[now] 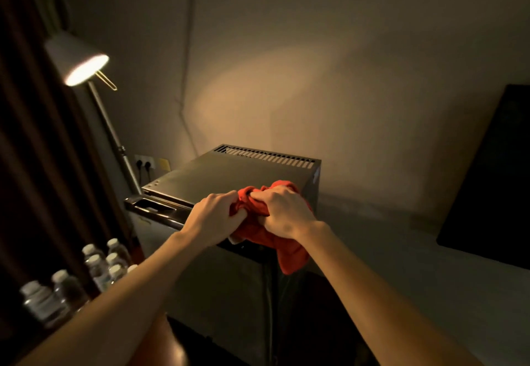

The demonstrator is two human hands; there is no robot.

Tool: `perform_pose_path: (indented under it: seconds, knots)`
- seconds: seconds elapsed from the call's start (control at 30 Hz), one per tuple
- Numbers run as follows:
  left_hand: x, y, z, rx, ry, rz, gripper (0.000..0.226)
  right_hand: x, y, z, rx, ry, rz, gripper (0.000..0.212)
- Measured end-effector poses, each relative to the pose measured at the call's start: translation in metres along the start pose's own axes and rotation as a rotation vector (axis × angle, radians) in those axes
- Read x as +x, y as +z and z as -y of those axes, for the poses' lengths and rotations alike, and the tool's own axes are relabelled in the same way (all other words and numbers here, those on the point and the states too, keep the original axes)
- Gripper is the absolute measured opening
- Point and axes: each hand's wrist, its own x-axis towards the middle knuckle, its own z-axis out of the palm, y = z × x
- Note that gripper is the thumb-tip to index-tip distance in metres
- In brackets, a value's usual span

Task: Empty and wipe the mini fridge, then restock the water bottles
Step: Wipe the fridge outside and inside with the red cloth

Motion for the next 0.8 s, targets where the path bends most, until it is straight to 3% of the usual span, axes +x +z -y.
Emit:
perform_pose_path:
  seconds: [0.17, 0.47, 0.63, 0.8]
  knots:
    - [-0.021, -0.007, -0.013, 0.038, -0.068, 0.060, 0.030, -0.010, -0.012, 0.006, -0.024, -0.063, 0.073, 0.050]
    - [-0.023, -0.001, -0.010, 0.000, -0.035, 0.014, 0.025, -0.009, -0.008, 0.003, -0.012, -0.069, 0.054, 0.044]
    - [-0.031, 0.004, -0.020, -0.004, -0.067, -0.035, 0.026, -0.007, -0.010, -0.015, 0.059, -0.117, 0.096, 0.058]
    - [-0.026, 0.003, -0.032, 0.069, -0.079, -0.051, 0.028, -0.012, 0.000, -0.040, 0.212, -0.254, -0.011, 0.058]
